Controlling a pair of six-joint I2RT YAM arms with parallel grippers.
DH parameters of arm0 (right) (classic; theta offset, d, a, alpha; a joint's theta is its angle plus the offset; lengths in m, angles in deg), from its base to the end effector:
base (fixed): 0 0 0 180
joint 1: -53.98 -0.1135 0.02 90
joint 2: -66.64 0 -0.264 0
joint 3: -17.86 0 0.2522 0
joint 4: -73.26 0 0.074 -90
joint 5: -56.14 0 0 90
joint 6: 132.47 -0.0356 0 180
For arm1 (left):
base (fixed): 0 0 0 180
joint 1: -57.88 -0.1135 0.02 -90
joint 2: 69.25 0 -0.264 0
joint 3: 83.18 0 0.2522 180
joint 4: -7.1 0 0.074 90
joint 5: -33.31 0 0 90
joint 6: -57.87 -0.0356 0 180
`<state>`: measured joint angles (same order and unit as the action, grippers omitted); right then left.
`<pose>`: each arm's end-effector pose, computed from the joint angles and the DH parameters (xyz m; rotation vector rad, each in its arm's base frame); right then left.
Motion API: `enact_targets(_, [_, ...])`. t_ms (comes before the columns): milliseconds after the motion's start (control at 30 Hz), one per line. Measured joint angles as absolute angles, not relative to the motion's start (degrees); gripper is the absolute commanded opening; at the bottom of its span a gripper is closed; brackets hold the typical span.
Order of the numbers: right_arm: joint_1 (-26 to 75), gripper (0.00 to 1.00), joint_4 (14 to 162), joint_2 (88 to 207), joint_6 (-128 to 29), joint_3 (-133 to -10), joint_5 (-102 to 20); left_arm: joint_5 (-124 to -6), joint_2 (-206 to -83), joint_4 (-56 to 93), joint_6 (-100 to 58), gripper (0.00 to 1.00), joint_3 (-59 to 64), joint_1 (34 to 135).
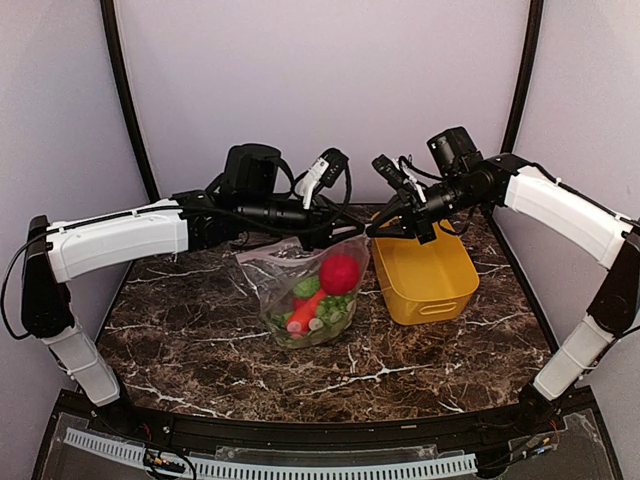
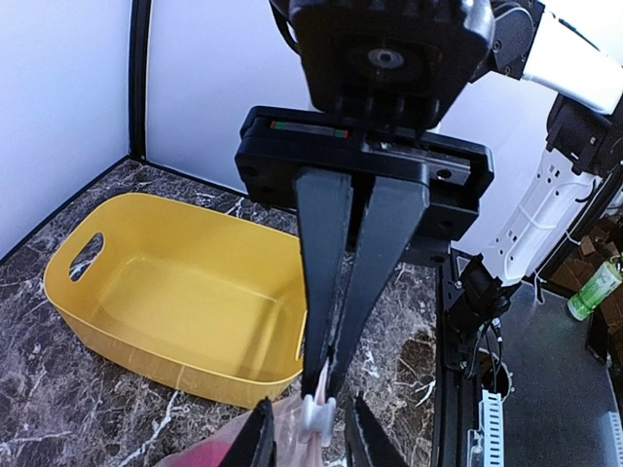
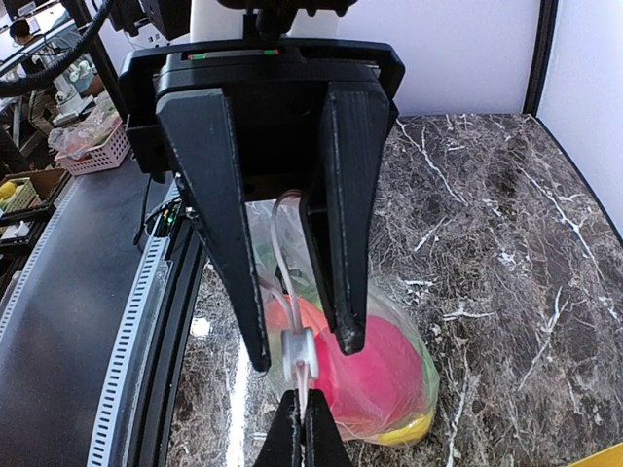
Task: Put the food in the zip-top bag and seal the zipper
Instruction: Hold the zipper from the zipper food storage bag, then unzip the zipper of the food storage bag.
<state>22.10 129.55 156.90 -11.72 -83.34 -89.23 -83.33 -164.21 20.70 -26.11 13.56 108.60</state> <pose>0.2690 0.2018 0.3583 -1.5063 1.5888 1.1316 0.2399 -0.3186 0.3627 1.0400 1.5871 -1.1075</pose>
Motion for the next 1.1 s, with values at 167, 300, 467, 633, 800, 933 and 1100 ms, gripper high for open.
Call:
enact_targets(167, [22.10,0.00,129.65,156.90,-11.70,-83.34,-89.01,-83.48,-164.91,22.01,-26.22,0.08,14.85,108.62])
enact_targets(300, [22.12,0.00,129.92,156.90,-11.70,-83.34,-88.16,-83.81,-165.28,22.77,-26.11,0.03,15.37,108.62])
enact_targets(467, [22.19,0.00,129.98,156.90,-11.66,-83.34,-87.99,-83.83,-165.41,23.95,-26.17,0.02,15.94,108.62])
enact_targets(633, [23.09,0.00,130.77,156.46,-11.46,-83.34,-88.20,-82.78,-165.28,24.17,-27.24,0.01,15.96,108.69])
enact_targets(800, [25.01,0.00,130.55,156.28,-11.29,-83.34,-90.48,-81.49,-164.36,23.43,-27.72,0.01,15.48,108.66])
enact_targets(933, [27.48,0.00,130.81,155.98,-11.02,-83.30,-91.37,-80.46,-161.74,23.19,-27.90,0.01,12.53,107.99])
enact_targets(1100, [31.96,0.00,130.92,154.86,-10.39,-83.15,-91.92,-78.93,-157.19,24.98,-28.23,0.01,9.06,106.11])
